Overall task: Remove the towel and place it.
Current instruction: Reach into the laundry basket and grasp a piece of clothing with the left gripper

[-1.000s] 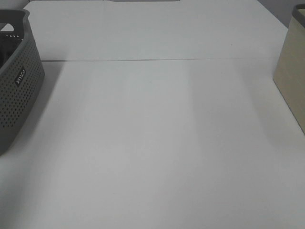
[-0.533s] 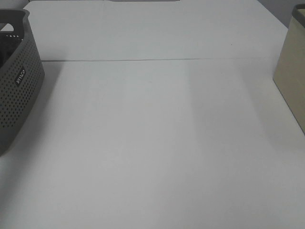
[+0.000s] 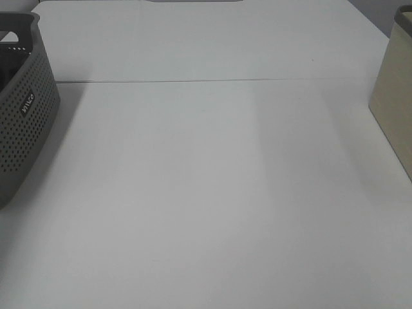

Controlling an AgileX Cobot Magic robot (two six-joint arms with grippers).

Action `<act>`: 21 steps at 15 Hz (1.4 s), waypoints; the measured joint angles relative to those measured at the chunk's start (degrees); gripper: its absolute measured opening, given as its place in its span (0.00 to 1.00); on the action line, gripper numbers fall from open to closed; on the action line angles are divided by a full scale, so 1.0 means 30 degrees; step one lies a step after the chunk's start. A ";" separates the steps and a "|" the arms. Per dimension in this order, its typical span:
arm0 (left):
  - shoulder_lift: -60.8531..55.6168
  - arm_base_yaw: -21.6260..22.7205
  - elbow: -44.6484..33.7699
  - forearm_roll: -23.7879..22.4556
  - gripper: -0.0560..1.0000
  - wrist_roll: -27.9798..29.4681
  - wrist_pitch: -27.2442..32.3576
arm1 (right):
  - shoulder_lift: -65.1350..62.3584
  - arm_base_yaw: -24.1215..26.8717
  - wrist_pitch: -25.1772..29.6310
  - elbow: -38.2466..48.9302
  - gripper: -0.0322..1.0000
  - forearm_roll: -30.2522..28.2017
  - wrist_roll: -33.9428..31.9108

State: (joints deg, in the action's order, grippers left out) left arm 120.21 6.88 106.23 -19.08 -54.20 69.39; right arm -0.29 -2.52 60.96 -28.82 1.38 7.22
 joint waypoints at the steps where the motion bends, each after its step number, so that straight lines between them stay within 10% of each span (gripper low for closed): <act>1: 0.0592 0.0000 0.0363 0.0057 0.99 0.0000 -0.0134 | 0.0000 0.0000 0.0000 0.0000 0.58 0.0000 0.0000; 7: 0.2024 0.0000 0.0477 0.0516 0.95 -0.0802 -0.0076 | 0.0000 0.0000 0.0000 0.0000 0.58 0.0000 0.0000; 13: 0.2101 0.0000 0.0477 0.0420 0.37 0.0191 -0.0057 | 0.0000 0.0000 0.0000 0.0000 0.58 0.0000 0.0000; 21: 0.2101 0.0000 0.0516 -0.0363 0.35 0.0497 -0.0038 | 0.0000 0.0000 0.0000 0.0000 0.58 0.0000 0.0000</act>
State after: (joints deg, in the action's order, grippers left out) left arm 126.51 6.88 107.77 -20.17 -52.71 69.27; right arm -0.29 -2.52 60.96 -28.82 1.38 7.22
